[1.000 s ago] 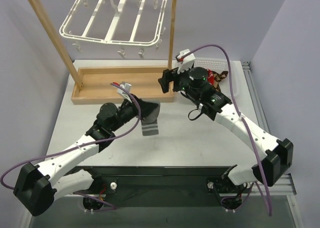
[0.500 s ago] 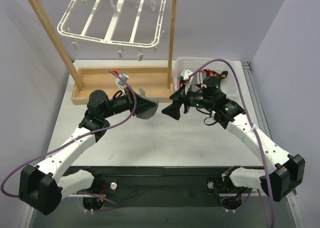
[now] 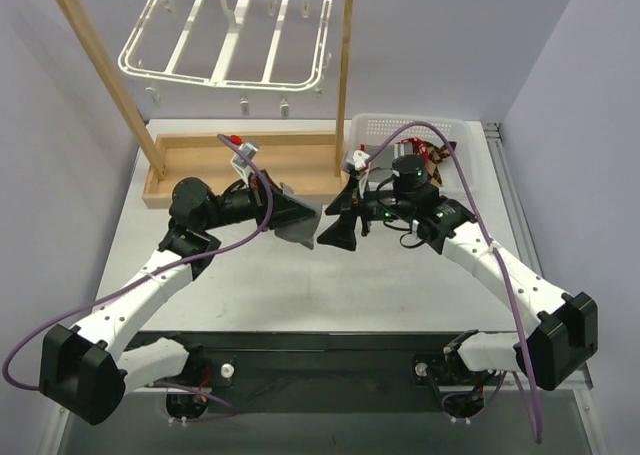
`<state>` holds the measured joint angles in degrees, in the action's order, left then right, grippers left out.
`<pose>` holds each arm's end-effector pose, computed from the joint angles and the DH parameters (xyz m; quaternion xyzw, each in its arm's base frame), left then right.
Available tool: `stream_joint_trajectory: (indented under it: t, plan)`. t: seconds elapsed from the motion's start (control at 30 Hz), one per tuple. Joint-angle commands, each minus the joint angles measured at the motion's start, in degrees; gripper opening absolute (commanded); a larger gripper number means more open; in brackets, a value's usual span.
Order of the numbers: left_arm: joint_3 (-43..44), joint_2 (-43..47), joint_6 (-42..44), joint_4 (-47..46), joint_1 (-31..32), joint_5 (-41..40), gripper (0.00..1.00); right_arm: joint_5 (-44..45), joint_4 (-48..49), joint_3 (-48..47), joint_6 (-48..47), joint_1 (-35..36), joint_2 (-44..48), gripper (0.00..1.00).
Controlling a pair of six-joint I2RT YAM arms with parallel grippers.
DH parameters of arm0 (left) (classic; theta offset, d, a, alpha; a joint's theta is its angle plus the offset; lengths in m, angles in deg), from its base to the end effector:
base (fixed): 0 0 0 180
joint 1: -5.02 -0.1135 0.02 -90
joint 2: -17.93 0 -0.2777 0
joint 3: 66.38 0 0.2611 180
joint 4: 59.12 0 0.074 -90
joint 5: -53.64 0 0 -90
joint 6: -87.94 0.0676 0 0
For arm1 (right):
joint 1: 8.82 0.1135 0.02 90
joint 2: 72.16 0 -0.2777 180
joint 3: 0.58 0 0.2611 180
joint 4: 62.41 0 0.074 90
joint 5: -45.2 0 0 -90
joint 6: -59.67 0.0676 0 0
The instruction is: Remove the socks clipped to the hanger
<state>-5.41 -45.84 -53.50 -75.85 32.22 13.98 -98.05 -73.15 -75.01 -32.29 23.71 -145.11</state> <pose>0.2179 -0.1705 0.3781 0.2104 0.6155 -0.6544 0.3854 0.2344 0.2137 0.3673 -0.4791 0.5644 0.4820 0.4685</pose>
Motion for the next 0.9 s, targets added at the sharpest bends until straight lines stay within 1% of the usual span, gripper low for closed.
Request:
stream_joint_trajectory:
  t: [0.0, 0.03, 0.07, 0.13, 0.17, 0.2, 0.27, 0.3, 0.33, 0.4, 0.43, 0.47, 0.5, 0.53, 0.57, 0.6, 0.63, 0.67, 0.7, 0.73, 0.77, 0.8, 0.83, 0.87]
  plan:
    - [2.2, -1.2, -6.7, -10.9, -0.4, 2.6, 0.00, -2.2, 7.3, 0.1, 1.8, 1.3, -1.5, 0.84]
    - [2.2, -1.4, -7.5, -11.5, -0.4, 2.6, 0.00, -2.6, 8.8, 0.6, 2.0, 1.4, -2.2, 0.84]
    - [2.2, -1.8, -7.9, -12.1, -0.4, 2.5, 0.00, -3.0, 11.1, 0.8, 4.5, 1.5, -2.4, 0.84]
    - [2.4, -2.1, -9.3, -13.3, -0.4, 2.2, 0.00, -1.3, 13.3, 1.2, 6.1, 1.8, -3.0, 0.83]
    - [2.5, -2.6, -9.8, -13.8, -0.3, 2.4, 0.00, 2.4, 13.6, 1.1, 6.7, 2.0, -3.2, 0.81]
    - [2.6, -2.9, -10.3, -15.2, -0.3, 2.5, 0.00, 3.8, 13.9, 1.1, 6.9, 2.2, -3.3, 0.80]
    - [2.4, -3.5, -11.6, -16.2, -0.3, 2.9, 0.00, 3.5, 16.6, 1.2, 9.1, 2.2, -3.9, 0.72]
    - [2.3, -3.4, -11.6, -16.4, -0.3, 2.9, 0.00, 3.2, 17.7, 1.2, 10.0, 2.2, -4.0, 0.67]
    - [2.1, -3.4, -11.4, -16.4, -0.3, 2.9, 0.00, 3.1, 18.5, 1.2, 11.0, 2.2, -4.3, 0.53]
    - [2.0, -3.4, -11.4, -16.5, -0.3, 2.7, 0.00, 3.4, 19.9, 1.0, 12.6, 2.3, -4.8, 0.34]
    - [2.0, -3.5, -11.5, -16.6, -0.3, 2.8, 0.00, 3.9, 19.9, 0.9, 13.1, 2.2, -5.3, 0.13]
    - [2.1, -3.6, -11.6, -16.6, -0.2, 2.8, 0.00, 4.5, 20.3, 0.9, 13.8, 2.1, -5.4, 0.03]
    - [2.0, -3.7, -11.6, -16.5, -0.3, 2.9, 0.00, 4.7, 20.6, 0.9, 15.1, 2.1, -5.5, 0.00]
    - [1.9, -3.6, -11.1, -16.2, -0.4, 2.7, 0.01, 4.7, 21.1, 1.0, 15.6, 2.1, -5.5, 0.00]
    - [1.6, -3.3, -10.6, -15.8, -0.4, 2.1, 0.07, 5.0, 21.9, 1.2, 16.0, 2.1, -5.5, 0.00]
    - [1.5, -3.0, -9.8, -13.3, -0.5, 0.4, 0.14, 6.0, 21.6, 1.5, 16.3, 2.0, -5.3, 0.00]
    - [1.5, -2.7, -7.6, -11.2, -0.6, -0.7, 0.18, 9.5, 20.8, 1.6, 15.8, 1.9, -4.8, 0.00]
    - [1.4, -1.8, -6.1, -9.2, -0.6, -1.5, 0.28, 11.5, 18.7, 1.6, 15.5, 1.6, -4.5, 0.00]
    - [1.6, -1.4, -4.2, -4.5, -0.6, -3.1, 0.40, 13.8, 17.7, 1.8, 15.3, 1.1, -4.2, 0.00]
    - [2.0, -1.0, -0.4, -1.2, -0.6, -4.1, 0.46, 19.3, 16.5, 1.8, 15.4, 0.4, -3.5, 0.00]
    - [2.9, -0.5, 1.9, 2.5, -0.6, -5.2, 0.50, 21.6, 13.9, 1.7, 15.4, -0.9, -3.2, 0.00]
    - [3.4, -0.2, 6.4, 10.2, -0.6, -6.7, 0.50, 25.1, 12.1, 0.7, 15.3, -1.7, -2.8, 0.00]
    - [3.7, -0.1, 8.4, 13.7, -0.6, -9.6, 0.52, 30.3, 10.0, -0.1, 14.4, -2.0, -2.7, 0.00]
    - [4.6, 0.0, 10.5, 20.5, -0.6, -11.9, 0.55, 33.0, 6.1, -1.2, 14.0, -3.1, -2.9, 0.00]
